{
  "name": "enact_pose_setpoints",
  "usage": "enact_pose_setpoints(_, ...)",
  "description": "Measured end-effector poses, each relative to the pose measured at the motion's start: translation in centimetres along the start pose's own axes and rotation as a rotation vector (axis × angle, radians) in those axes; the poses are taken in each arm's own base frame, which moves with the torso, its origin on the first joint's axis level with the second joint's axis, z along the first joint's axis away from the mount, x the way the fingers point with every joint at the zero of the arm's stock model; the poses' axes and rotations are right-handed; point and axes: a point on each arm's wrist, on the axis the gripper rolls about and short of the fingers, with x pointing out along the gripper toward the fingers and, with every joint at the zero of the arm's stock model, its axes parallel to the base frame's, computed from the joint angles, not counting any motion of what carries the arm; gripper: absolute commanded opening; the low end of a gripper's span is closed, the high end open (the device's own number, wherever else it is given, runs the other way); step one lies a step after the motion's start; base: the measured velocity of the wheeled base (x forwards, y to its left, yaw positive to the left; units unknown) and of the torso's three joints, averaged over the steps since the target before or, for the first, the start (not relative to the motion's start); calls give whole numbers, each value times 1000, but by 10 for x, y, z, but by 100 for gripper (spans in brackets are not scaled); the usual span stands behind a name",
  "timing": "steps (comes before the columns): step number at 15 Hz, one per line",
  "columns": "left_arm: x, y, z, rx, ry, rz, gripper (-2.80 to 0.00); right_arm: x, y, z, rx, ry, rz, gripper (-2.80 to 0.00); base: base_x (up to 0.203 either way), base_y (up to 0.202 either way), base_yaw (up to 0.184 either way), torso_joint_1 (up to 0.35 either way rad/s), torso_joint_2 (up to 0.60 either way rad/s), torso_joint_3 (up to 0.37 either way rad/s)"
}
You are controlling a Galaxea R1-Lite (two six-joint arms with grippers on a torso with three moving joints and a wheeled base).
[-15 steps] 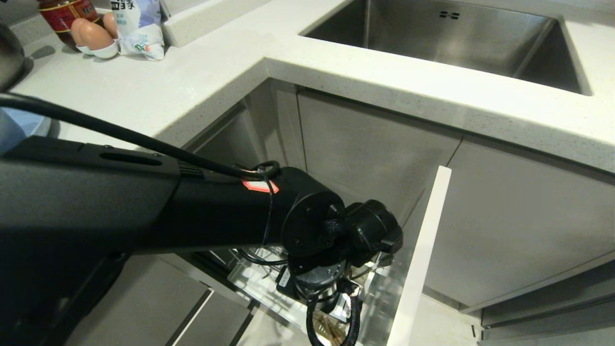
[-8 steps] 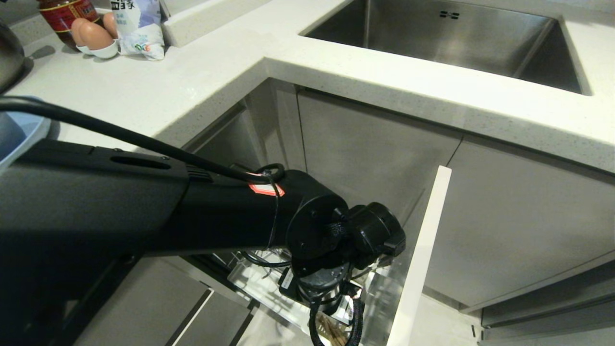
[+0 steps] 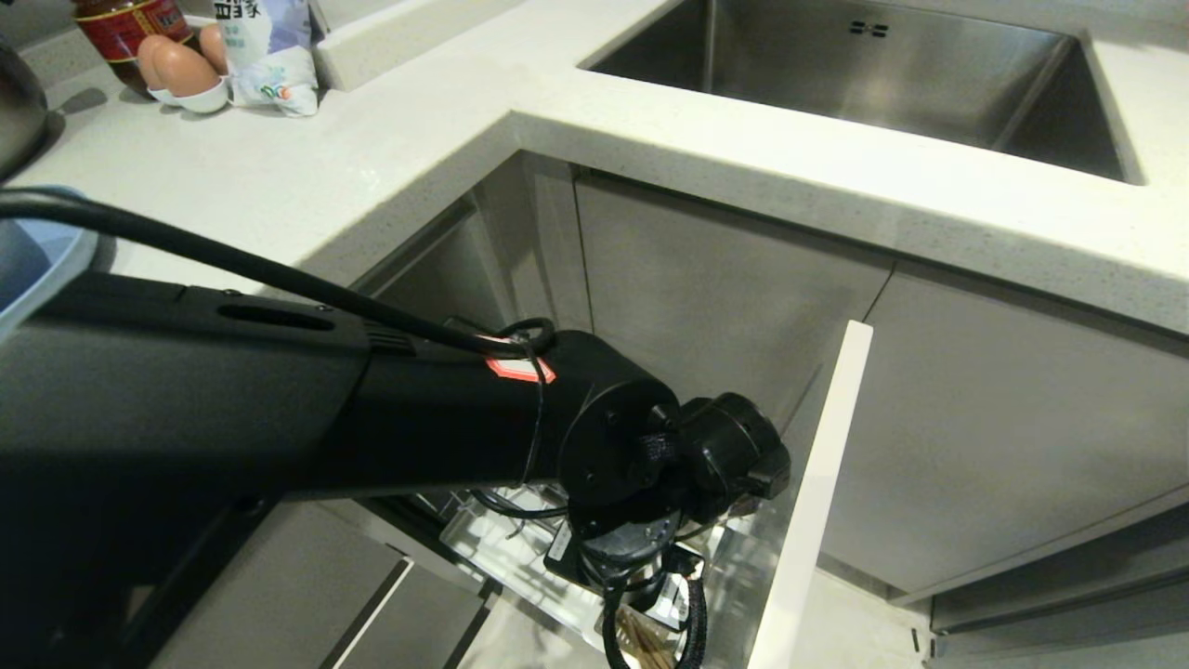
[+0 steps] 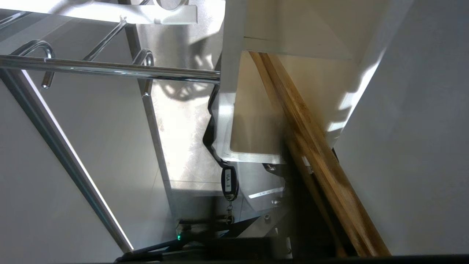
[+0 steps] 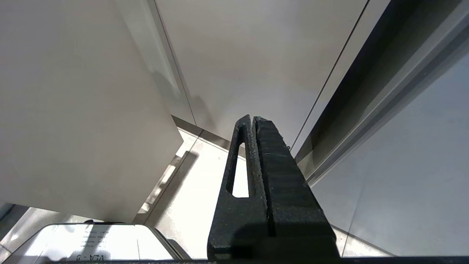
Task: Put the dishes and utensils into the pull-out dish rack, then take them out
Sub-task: Take the spoon out of the cupboard
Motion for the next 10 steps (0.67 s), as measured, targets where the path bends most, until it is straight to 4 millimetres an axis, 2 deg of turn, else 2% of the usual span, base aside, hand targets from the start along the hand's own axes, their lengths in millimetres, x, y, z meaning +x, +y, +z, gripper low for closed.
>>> enact_pose_setpoints(7, -4, -1, -2, 3, -4, -4, -280, 0, 0, 0, 0, 0, 0, -280, 0, 0, 0, 0, 0, 0)
enact_pose_setpoints(10, -28, 10, -4, -10, -12, -72, -280, 0, 0, 0, 0, 0, 0, -280, 0, 0, 0, 0, 0, 0)
